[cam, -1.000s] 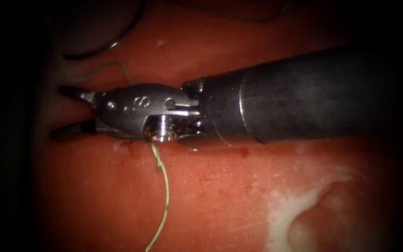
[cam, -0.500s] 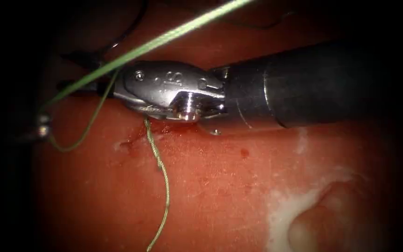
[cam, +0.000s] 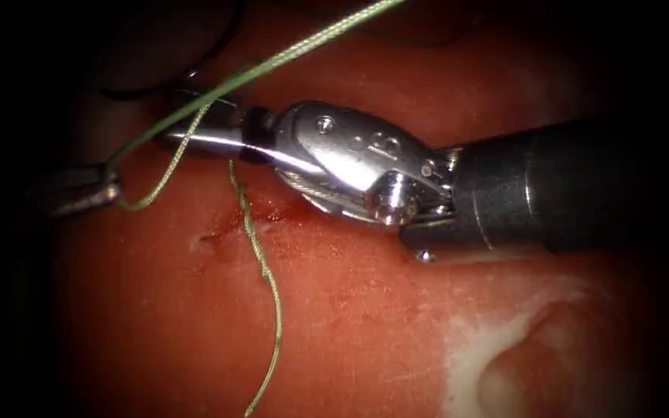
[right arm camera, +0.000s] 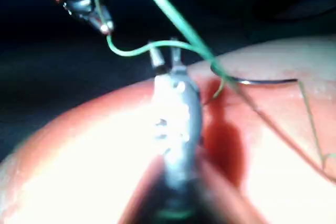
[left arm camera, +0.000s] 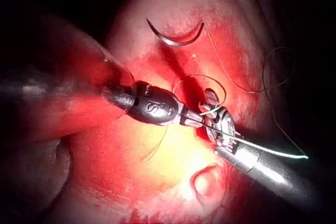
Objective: Wound Closure
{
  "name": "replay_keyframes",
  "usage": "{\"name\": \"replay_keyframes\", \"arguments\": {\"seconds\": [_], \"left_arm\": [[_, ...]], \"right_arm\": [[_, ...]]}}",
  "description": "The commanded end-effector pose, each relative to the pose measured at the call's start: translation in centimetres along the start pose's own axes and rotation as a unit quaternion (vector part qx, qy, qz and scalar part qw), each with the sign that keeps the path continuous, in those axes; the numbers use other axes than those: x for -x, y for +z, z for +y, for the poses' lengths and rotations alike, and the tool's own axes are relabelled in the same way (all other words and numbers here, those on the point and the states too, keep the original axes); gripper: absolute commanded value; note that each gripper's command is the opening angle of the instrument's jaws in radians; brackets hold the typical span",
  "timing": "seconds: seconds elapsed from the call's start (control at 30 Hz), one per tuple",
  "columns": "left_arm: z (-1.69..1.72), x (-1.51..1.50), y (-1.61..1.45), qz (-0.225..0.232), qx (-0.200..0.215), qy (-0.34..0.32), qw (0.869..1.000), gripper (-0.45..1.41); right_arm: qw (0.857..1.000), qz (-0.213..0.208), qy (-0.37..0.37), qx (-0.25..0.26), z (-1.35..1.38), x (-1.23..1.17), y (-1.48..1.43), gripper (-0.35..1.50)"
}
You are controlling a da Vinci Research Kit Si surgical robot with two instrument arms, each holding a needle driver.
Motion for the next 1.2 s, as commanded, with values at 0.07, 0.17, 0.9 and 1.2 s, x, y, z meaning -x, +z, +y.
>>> {"name": "replay_keyframes", "arguments": {"seconds": [0.07,0.17,0.9,1.2], "left_arm": [[0.05,0.07,0.03,0.0,0.001,-0.001,1.0,-0.35],[0.08,0.04,0.05,-0.001,-0.003,-0.002,1.0,-0.35],[-0.18,0.37,0.12,-0.01,-0.011,-0.009,1.0,-0.35],[-0.31,0.45,0.2,-0.01,-0.014,-0.017,1.0,-0.35]], "right_arm": [[1.0,0.001,0.0,-0.006,-0.01,0.03,0.09,0.04],[1.0,-0.007,-0.001,-0.009,-0.02,0.09,0.09,0.04],[0.996,0.007,0.021,-0.088,-0.23,-0.14,0.18,0.78],[0.993,0.004,0.01,-0.119,-0.27,-0.09,0.01,0.46]]}}
